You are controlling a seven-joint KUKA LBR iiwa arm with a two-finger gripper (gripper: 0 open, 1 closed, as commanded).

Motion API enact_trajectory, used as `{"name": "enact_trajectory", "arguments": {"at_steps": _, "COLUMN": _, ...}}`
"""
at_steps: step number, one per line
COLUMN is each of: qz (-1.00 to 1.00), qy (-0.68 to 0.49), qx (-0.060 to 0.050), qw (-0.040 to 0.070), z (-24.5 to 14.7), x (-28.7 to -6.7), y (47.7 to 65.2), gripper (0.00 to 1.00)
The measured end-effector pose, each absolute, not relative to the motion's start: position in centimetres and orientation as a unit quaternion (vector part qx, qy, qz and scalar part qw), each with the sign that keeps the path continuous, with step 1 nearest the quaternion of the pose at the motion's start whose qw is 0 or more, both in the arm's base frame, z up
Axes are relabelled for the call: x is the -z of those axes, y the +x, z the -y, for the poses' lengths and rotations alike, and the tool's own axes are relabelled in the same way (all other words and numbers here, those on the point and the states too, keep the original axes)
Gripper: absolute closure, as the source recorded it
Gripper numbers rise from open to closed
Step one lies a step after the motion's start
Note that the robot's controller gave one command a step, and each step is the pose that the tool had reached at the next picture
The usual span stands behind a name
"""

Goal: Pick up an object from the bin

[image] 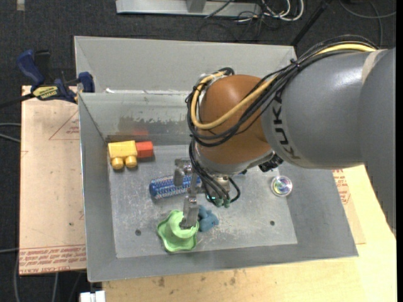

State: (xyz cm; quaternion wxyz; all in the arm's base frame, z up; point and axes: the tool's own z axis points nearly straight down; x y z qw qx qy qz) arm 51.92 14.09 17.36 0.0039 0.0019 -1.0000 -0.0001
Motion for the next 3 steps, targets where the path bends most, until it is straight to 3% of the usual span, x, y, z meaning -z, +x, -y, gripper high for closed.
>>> {"name": "enact_trajectory", "arguments": {"at_steps": 1, "qz": 0.998, "qy": 0.061, "qx": 0.000, "qw": 0.000, "z": -13.2, "x": -6.6, "y": 62.1, "gripper": 0.00}}
{"name": "enact_trajectory", "arguments": {"at_steps": 2, "qz": 0.998, "qy": 0.061, "qx": 0.001, "qw": 0.000, "z": -13.3, "x": -6.9, "y": 62.0, "gripper": 1.00}}
{"name": "enact_trajectory", "arguments": {"at_steps": 3, "qz": 0.982, "qy": 0.189, "qx": 0.000, "qw": -0.004, "z": -11.7, "x": -18.1, "y": 63.7, "gripper": 1.00}}
